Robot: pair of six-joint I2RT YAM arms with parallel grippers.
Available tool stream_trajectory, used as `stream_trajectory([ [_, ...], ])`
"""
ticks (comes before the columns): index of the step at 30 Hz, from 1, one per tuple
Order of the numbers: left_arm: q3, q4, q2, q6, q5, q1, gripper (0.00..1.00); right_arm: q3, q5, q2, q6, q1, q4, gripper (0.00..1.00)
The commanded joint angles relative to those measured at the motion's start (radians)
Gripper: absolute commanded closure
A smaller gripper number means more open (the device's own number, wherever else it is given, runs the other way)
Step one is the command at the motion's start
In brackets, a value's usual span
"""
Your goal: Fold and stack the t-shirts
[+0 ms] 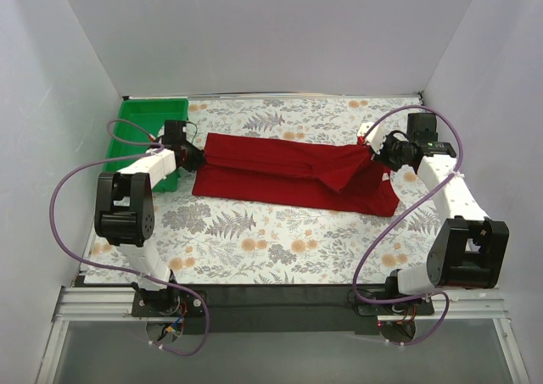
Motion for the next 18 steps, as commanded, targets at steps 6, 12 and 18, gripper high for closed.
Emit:
stream_trajectory([
  [6, 0.053, 0.002, 0.013, 0.019, -0.012, 0.008, 1.0, 0.042, -0.023, 0.031, 0.023, -0.009, 0.035, 0.99],
  [12, 0.06, 0.0, 0.024, 0.019, -0.014, 0.008, 1.0, 0.07, -0.038, 0.061, 0.039, -0.009, 0.035, 0.99],
  [18, 0.069, -0.003, 0.032, 0.022, -0.022, 0.008, 1.0, 0.11, -0.041, 0.098, 0.058, -0.009, 0.041, 0.99],
])
